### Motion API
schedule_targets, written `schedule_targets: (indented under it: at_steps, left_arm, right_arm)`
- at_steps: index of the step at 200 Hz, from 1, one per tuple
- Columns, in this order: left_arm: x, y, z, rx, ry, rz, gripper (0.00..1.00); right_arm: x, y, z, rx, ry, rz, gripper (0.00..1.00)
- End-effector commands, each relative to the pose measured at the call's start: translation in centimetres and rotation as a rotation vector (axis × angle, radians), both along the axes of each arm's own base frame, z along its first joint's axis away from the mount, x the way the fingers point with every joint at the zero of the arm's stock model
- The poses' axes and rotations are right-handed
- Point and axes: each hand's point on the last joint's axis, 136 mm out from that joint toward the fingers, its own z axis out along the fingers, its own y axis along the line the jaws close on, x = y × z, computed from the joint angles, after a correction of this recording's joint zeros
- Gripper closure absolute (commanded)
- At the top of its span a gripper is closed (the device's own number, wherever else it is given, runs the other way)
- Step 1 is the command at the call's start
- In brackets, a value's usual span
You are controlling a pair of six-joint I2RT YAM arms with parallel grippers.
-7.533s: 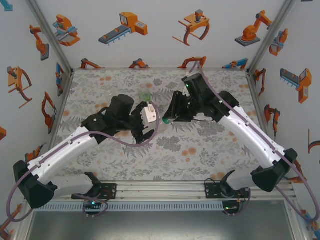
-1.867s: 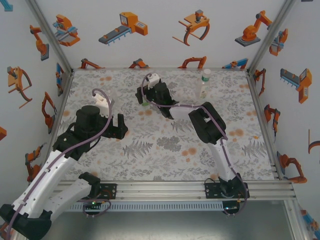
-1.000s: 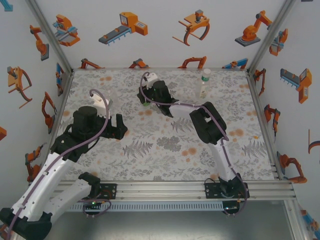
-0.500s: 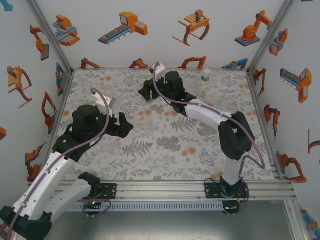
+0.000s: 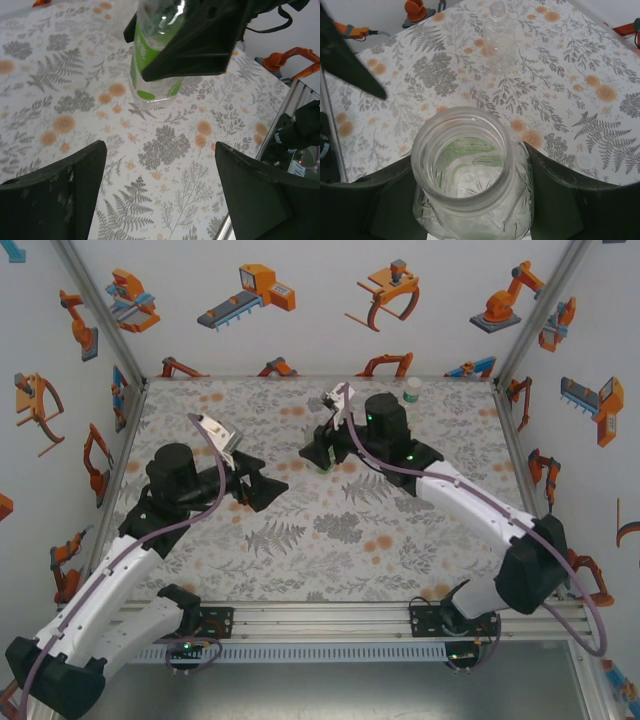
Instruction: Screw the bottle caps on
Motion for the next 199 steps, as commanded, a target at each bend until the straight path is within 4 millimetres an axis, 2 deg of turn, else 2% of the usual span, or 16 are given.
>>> schedule_targets:
  at_steps: [1,53,98,126,151,199]
  left_arm:
    - [-1.0,-1.4,4.2,-0.103,-0.169,-0.115,0.19]
    - [-3.4,-3.7,8.1,-0.22,-0.272,-0.318,0.18]
    - [-5.7,-6.2,9.8,-0.251,-0.305,-0.441,0.16]
    - [-6.6,-7.4,10.5,-0.299,-0.299,-0.527,0.14]
    - [-6.8,-8.4,10.8,-0.315,-0.267,-0.602,0.14]
    - [-6.9,-9.8,11.2,-0.306,-0.259,-0.695,0.18]
  right_arm:
    - [-3.6,-1.5,1.7,-0.031,-0.029,0.077,0.62]
    - [-10.0,-3.4,6.9,0.045,-0.036,0.247,0.63]
    - [-12.9,-3.8,12.2,0.226,-0.06,0.343,0.64]
    - [-13.1,-3.9,14.5,0.303,-0.071,0.345,0.69]
    - [-13.1,-3.9,16.1,0.357,-0.1,0.342,0.69]
    - [-12.5,-3.2,17.0,0.385,-0.113,0.355,0.7]
